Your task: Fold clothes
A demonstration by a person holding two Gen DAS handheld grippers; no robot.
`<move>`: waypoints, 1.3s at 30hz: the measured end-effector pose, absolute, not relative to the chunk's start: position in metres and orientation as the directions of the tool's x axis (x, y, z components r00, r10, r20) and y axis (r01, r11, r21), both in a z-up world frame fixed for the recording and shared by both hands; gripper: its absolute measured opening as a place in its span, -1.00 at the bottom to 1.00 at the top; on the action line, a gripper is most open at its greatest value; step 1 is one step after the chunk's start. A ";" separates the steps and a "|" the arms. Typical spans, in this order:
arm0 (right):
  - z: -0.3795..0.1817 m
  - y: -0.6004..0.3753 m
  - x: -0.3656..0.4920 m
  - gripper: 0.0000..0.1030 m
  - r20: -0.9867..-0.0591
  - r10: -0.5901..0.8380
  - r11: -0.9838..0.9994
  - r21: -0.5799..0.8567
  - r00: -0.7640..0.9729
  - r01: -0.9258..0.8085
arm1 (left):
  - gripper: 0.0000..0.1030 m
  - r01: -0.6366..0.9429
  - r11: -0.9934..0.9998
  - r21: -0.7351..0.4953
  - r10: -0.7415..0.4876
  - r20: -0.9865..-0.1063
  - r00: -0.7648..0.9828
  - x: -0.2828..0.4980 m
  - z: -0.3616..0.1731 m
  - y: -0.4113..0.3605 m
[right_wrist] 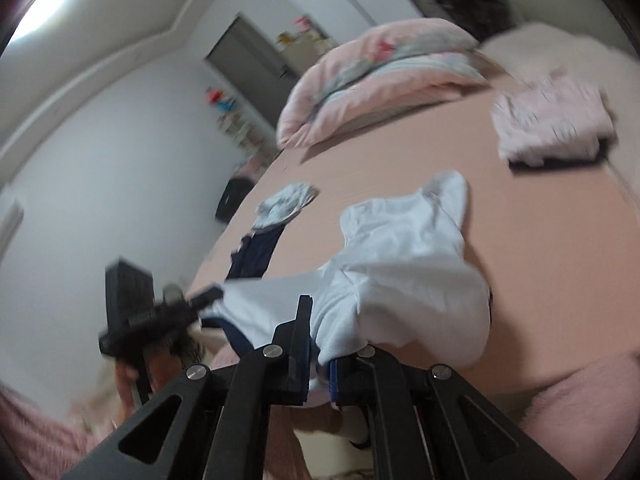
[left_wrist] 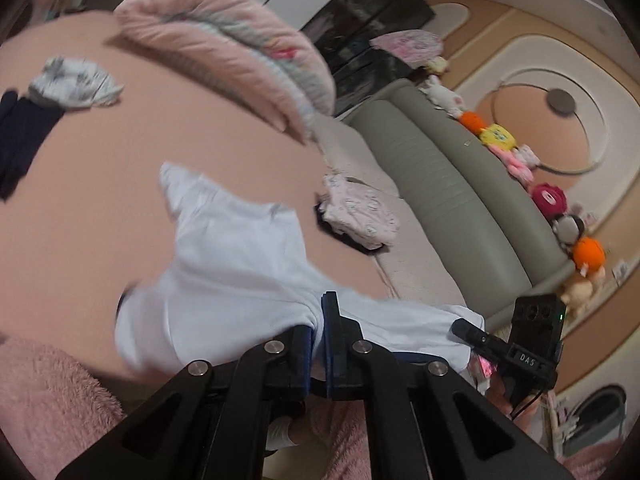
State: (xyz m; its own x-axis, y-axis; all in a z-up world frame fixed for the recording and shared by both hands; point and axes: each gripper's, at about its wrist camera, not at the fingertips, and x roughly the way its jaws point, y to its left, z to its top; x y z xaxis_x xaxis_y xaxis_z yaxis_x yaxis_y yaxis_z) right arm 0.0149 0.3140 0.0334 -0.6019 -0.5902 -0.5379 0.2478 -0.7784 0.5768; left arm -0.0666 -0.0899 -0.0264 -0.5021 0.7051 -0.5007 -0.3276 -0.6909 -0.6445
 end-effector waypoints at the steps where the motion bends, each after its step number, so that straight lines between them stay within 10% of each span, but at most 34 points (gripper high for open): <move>1: 0.040 0.315 0.020 -0.90 -0.554 -0.590 -0.784 0.567 -0.587 0.254 | -0.94 -0.345 -0.683 -0.644 0.715 -0.494 -0.495 -0.062 -0.019 -0.087; 7: 0.088 0.311 0.041 -0.90 -0.540 -0.637 -0.758 0.567 -0.550 0.322 | -0.94 -0.432 -0.646 -0.629 0.749 -0.417 -0.514 -0.045 0.033 -0.071; 15: 0.023 0.327 -0.061 -0.90 -0.673 -0.555 -0.808 0.575 -0.489 0.126 | -0.94 -0.240 -0.775 -0.585 0.626 -0.656 -0.420 -0.177 -0.026 -0.061; 21: 0.210 0.335 -0.106 -0.90 -0.461 -0.506 -0.840 0.454 -0.729 0.296 | -0.94 -0.460 -0.784 -0.417 0.613 -0.397 -0.683 -0.191 0.196 -0.063; 26: 0.317 0.329 -0.072 -0.91 -0.260 -0.501 -0.845 0.352 -0.825 0.402 | -0.94 -0.503 -0.800 -0.328 0.590 -0.277 -0.759 -0.154 0.261 -0.078; 29: 0.294 0.323 -0.058 -0.91 -0.283 -0.500 -0.846 0.361 -0.818 0.393 | -0.94 -0.479 -0.805 -0.349 0.586 -0.351 -0.730 -0.140 0.210 -0.084; 35: 0.048 0.317 -0.090 -0.91 -0.620 -0.472 -0.845 0.521 -0.627 0.121 | -0.94 -0.183 -0.844 -0.505 0.528 -0.718 -0.455 -0.182 -0.025 -0.084; 39: -0.120 0.313 -0.113 -0.90 -0.782 -0.467 -0.832 0.547 -0.412 -0.095 | -0.94 -0.040 -0.914 -0.403 0.400 -0.886 -0.233 -0.201 -0.157 -0.066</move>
State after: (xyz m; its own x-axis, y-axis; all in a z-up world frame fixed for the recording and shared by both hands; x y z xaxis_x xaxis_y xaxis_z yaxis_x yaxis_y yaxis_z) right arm -0.1132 0.3127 -0.1204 -0.4123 -0.4672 -0.7821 -0.0954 -0.8316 0.5471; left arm -0.2012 -0.0660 -0.1574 -0.2334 0.4004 -0.8861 -0.0404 -0.9145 -0.4026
